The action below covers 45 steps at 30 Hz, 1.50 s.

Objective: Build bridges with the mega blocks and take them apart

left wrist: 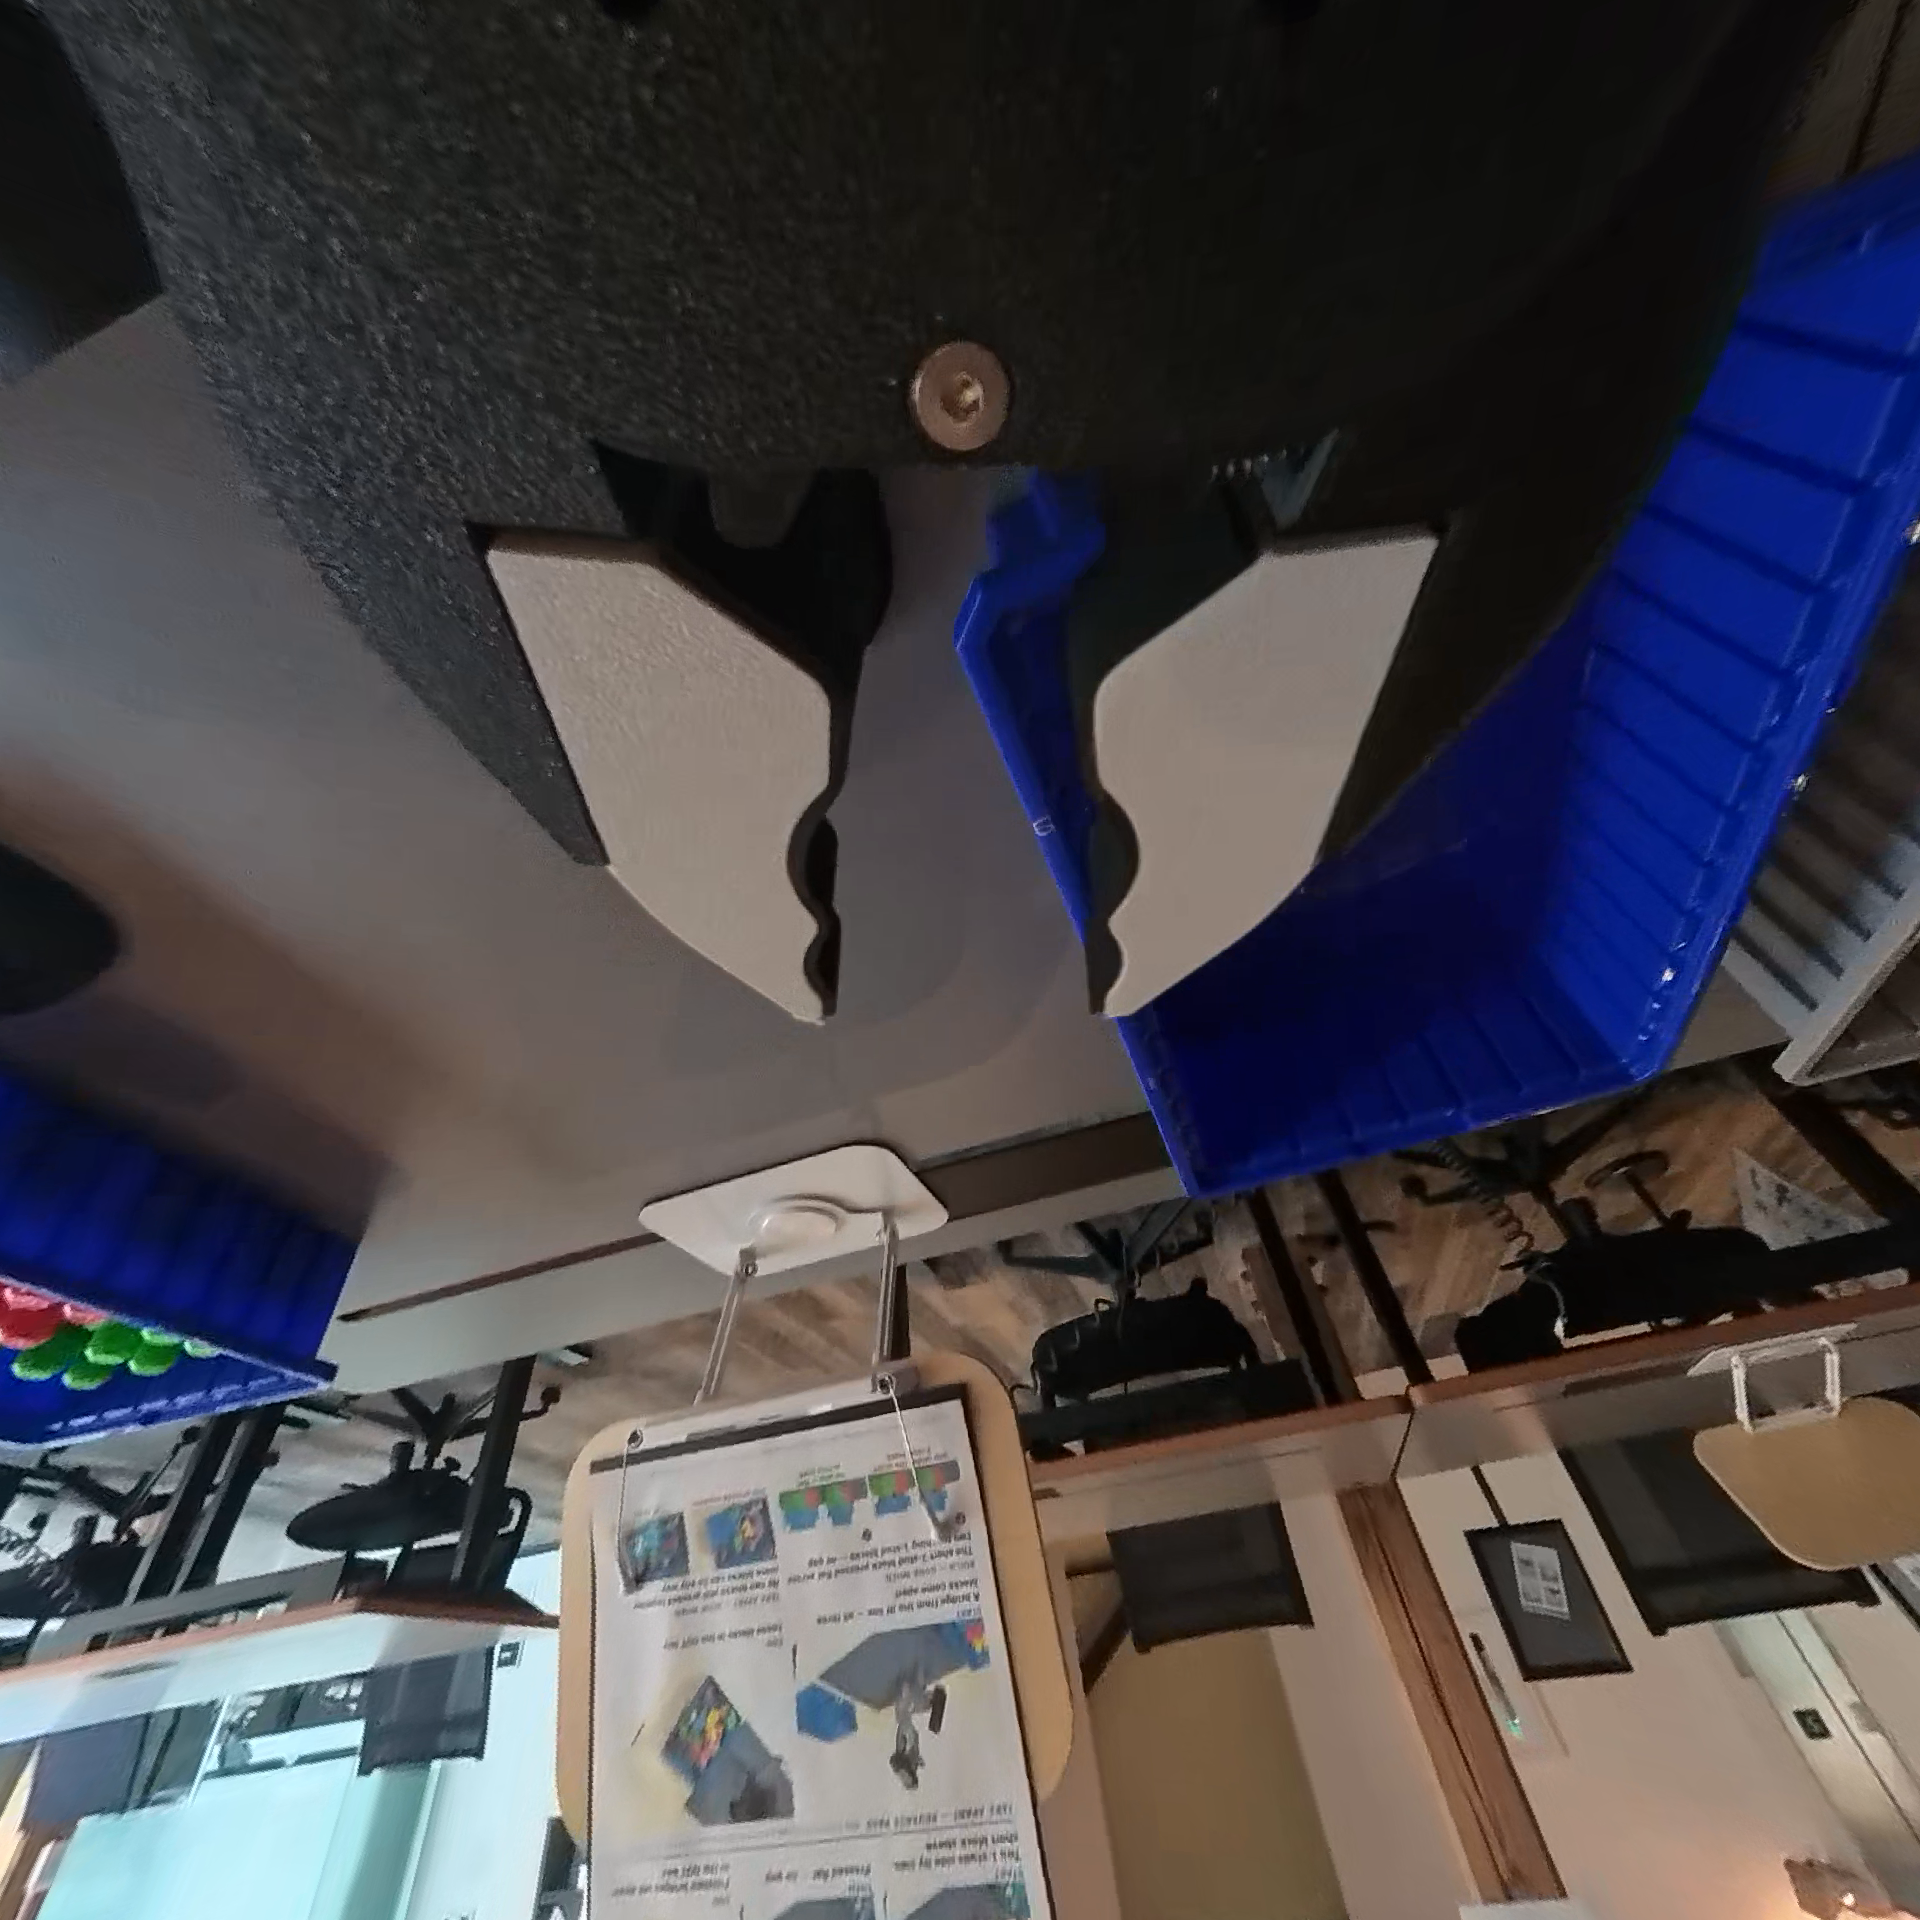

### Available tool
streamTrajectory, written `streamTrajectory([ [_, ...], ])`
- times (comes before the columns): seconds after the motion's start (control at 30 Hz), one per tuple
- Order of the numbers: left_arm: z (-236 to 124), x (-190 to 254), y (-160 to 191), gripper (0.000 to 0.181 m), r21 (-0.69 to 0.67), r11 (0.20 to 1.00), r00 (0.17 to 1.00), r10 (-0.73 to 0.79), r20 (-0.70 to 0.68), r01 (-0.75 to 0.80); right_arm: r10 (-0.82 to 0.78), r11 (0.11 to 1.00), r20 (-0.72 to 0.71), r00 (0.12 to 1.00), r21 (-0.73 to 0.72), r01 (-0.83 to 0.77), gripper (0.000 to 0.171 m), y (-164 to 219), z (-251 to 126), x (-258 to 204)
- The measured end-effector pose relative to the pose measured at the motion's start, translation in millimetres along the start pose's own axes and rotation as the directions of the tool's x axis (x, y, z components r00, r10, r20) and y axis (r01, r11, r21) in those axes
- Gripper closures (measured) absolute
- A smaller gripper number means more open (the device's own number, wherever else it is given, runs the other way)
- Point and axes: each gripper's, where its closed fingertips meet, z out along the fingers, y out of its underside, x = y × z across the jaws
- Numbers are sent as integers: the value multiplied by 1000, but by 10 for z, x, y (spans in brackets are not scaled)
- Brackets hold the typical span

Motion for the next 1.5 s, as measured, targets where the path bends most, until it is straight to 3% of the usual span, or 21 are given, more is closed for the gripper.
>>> streamTrajectory([
  [0.1, -18, -7, 50, 148, -9, 1000, 1000, 4, 0, -4, -3, 1000, 20, 1000, -1, 3, 72, 28, -14, -63],
  [0.43, -49, -140, 152, 135, -54, 998, 998, -7, 60, 10, 28, 998, -8, 1000, -50, -29, 75, 184, -2, -104],
  [1.5, -38, -106, 281, 133, -125, 992, 999, 20, 46, -14, 90, 992, -49, 995, -87, -94, 85, 321, 18, -164],
])
